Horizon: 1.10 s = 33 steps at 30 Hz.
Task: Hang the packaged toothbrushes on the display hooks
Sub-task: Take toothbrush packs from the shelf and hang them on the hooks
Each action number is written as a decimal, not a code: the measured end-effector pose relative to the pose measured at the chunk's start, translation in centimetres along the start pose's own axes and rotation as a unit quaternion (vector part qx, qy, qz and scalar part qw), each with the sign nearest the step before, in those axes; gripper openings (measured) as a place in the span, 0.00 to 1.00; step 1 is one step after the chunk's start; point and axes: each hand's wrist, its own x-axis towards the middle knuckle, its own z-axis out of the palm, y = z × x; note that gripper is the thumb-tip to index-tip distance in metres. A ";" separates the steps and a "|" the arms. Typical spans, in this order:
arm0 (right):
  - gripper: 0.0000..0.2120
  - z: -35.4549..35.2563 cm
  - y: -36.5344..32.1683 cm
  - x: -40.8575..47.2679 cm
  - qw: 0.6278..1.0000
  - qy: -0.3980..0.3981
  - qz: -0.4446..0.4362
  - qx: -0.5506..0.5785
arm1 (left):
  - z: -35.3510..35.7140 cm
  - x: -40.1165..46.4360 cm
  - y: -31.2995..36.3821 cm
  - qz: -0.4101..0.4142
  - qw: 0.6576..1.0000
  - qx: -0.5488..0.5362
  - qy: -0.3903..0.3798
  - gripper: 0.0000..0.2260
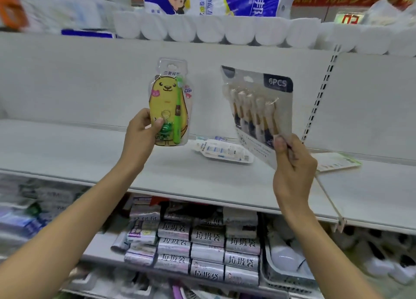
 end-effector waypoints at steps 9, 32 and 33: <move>0.08 9.9 -4.2 -2.5 0.991 -0.087 0.012 0.100 | -11.3 -1.6 -1.6 -0.024 0.996 -0.048 0.066 0.04; 0.07 42.5 -24.7 -21.8 0.919 -0.276 0.061 0.274 | -53.9 -13.5 -4.1 -0.063 0.970 0.048 0.229 0.06; 0.07 43.8 -25.6 -22.7 0.915 -0.286 0.058 0.279 | -55.6 -14.2 -4.2 -0.065 0.967 0.052 0.240 0.07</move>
